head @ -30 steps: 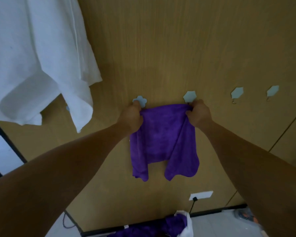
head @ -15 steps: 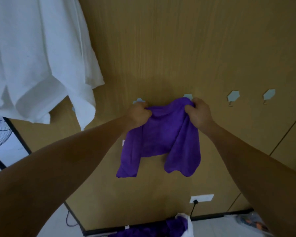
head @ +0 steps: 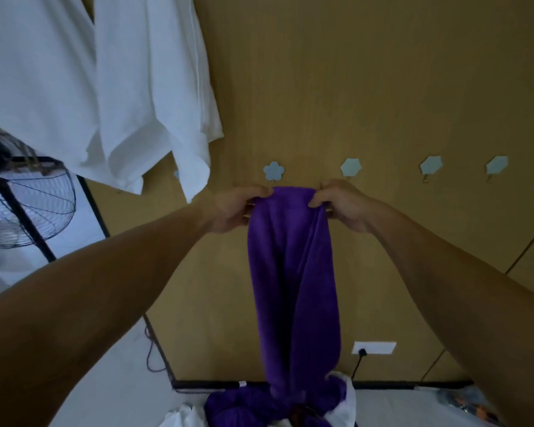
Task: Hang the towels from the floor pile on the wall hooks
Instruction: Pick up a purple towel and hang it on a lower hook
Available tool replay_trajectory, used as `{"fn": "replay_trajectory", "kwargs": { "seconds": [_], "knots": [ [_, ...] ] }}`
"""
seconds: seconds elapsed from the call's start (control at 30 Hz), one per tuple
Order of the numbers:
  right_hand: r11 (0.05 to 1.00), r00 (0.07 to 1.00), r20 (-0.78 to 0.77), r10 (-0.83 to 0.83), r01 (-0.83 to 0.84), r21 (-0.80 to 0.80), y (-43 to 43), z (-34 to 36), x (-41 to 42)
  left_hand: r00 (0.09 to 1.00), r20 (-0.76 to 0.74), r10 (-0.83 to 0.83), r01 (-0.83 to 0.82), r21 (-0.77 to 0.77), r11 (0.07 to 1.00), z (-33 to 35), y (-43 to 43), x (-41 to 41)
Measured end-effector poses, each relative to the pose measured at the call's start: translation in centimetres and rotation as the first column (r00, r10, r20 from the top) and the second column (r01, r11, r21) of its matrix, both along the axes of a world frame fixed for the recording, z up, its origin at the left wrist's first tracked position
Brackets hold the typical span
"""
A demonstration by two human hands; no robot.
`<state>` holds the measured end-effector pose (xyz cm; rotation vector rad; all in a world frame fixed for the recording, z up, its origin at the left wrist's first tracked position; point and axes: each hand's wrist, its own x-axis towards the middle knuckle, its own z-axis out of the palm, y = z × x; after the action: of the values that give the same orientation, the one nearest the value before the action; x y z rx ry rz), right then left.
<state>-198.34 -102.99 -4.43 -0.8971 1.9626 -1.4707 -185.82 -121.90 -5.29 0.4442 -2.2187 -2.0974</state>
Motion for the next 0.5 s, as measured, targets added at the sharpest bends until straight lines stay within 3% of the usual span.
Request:
{"fn": "replay_trajectory", "kwargs": {
  "seconds": [0.1,0.17,0.3,0.5],
  "knots": [
    [0.965,0.966,0.084,0.243,-0.250,0.076,0.0,0.6,2.0,1.000,-0.021,0.011,-0.011,-0.011,1.000,1.0,0.0,1.7],
    [0.947,0.951,0.048,0.304,-0.307,0.097,-1.0,1.0,3.7,1.000,0.003,-0.019,0.019,-0.051,0.999,1.4,0.4,3.1],
    [0.955,0.958,0.013,0.287,-0.287,0.078,-3.4,0.8,5.9,1.000,-0.005,0.014,-0.015,-0.086,0.996,1.9,0.0,6.3],
    [0.969,0.975,0.012,0.224,-0.221,-0.110,-7.6,0.0,9.7,0.995,0.016,0.094,-0.091,-0.128,0.988,2.8,-3.0,11.2]
  ]
}}
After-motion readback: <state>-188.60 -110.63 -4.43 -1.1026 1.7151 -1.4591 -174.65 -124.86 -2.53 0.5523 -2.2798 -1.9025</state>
